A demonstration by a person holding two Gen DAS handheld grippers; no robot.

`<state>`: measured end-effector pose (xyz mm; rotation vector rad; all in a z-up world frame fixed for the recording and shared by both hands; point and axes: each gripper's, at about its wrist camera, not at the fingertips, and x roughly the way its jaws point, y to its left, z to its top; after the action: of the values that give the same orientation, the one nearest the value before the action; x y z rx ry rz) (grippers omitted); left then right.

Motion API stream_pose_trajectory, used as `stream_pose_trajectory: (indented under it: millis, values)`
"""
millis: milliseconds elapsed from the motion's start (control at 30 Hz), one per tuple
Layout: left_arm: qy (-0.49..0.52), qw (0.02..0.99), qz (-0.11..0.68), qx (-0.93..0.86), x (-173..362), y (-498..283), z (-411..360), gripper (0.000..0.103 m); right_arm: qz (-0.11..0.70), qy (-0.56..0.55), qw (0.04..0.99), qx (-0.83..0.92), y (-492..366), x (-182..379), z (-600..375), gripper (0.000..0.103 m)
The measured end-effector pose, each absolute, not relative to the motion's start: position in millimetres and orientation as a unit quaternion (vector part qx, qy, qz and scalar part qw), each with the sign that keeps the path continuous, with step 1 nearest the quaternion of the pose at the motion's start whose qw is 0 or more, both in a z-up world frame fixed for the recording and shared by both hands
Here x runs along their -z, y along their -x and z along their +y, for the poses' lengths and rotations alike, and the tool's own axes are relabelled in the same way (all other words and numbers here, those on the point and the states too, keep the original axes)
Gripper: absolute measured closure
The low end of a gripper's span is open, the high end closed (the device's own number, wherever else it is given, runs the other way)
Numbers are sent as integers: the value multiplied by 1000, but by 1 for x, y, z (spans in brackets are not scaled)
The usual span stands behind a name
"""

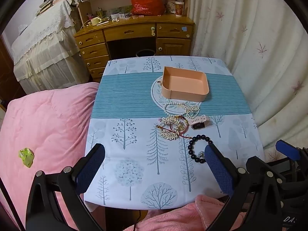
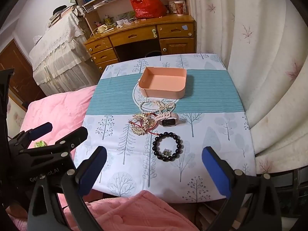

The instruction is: Organize jewelry

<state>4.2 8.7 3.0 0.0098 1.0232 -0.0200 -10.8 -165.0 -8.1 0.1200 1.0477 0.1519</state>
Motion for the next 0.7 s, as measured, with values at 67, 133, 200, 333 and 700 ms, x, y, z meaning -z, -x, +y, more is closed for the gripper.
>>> stream_pose_trajectory:
  millis: [67,133,200,333,700]
  values:
    - [-5,872,490,9,-2,-5,8,1,500,-57,861,-71,10,10,-165,3]
    - [-4,872,490,8,-1,-7,10,1,500,-56,861,-71,8,10,-165,3]
    - [-3,871,490,8,-1,-7,11,1,500,-54,861,-73,7,11,-165,3]
    - [-4,872,490,8,-1,-7,11,1,500,-54,861,-73,8,11,-165,3]
    - [-6,871,491,6,0,-9,12,1,501,-53,861,-72,7,10,-164,3]
